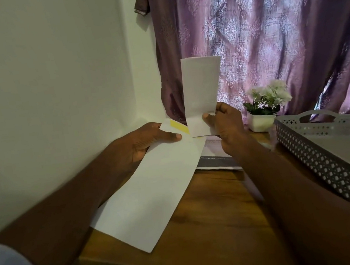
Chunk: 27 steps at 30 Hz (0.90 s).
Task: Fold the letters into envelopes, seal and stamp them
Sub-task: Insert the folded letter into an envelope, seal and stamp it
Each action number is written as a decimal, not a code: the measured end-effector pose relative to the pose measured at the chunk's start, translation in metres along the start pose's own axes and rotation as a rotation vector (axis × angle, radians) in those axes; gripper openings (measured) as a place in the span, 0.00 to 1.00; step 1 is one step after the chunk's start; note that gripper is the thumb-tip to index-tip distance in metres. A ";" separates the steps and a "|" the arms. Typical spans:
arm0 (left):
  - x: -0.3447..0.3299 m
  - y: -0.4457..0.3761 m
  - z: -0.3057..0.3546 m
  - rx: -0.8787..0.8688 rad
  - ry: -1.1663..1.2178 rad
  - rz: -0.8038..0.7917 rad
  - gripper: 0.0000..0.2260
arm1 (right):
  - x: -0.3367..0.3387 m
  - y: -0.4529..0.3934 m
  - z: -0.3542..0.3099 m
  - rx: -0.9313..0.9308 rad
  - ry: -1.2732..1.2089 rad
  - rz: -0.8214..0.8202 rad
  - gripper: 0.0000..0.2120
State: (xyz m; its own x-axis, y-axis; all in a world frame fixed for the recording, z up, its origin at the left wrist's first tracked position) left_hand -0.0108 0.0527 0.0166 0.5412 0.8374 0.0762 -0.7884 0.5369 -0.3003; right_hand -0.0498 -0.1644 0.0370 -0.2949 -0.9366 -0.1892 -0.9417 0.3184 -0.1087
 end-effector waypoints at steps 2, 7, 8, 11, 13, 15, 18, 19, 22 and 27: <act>0.001 0.001 0.000 0.013 0.036 -0.008 0.13 | 0.000 0.000 0.000 0.002 0.002 -0.004 0.13; 0.005 -0.001 -0.002 0.016 0.039 -0.002 0.19 | 0.001 0.000 0.000 0.013 -0.017 0.002 0.14; 0.005 -0.001 -0.002 0.009 0.026 -0.004 0.20 | 0.003 -0.001 0.000 0.015 -0.019 0.011 0.14; 0.007 -0.002 -0.002 0.003 0.015 0.008 0.21 | 0.004 -0.002 0.000 0.007 -0.030 0.017 0.15; 0.009 -0.002 -0.002 -0.002 0.021 0.022 0.19 | 0.002 -0.002 0.001 -0.002 -0.023 0.010 0.14; 0.009 -0.003 -0.003 -0.006 0.019 0.031 0.18 | 0.000 -0.002 0.002 -0.011 -0.005 0.000 0.13; 0.009 -0.004 -0.006 0.013 0.014 0.041 0.20 | -0.002 0.000 0.003 -0.025 -0.021 -0.012 0.13; 0.010 -0.005 -0.006 0.020 0.013 0.050 0.21 | -0.003 0.001 0.004 -0.031 -0.036 -0.019 0.13; 0.009 -0.006 -0.005 0.003 -0.029 0.071 0.22 | -0.004 0.006 0.005 -0.044 -0.056 -0.022 0.12; 0.009 -0.003 -0.003 -0.027 -0.038 0.102 0.19 | -0.008 0.011 0.006 -0.060 -0.040 -0.032 0.11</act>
State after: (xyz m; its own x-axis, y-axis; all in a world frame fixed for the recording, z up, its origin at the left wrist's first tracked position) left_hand -0.0021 0.0583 0.0152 0.4468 0.8910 0.0801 -0.8303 0.4463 -0.3337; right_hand -0.0566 -0.1522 0.0316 -0.2590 -0.9392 -0.2256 -0.9589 0.2780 -0.0565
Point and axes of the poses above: each hand's wrist, its own y-axis away from the middle knuckle, its own x-axis out of the back of the hand, z = x × y, the point moved 1 cm from there along -y, towards the middle knuckle, and after that the axes turned 13 degrees about -x, right-handed, at the moved point
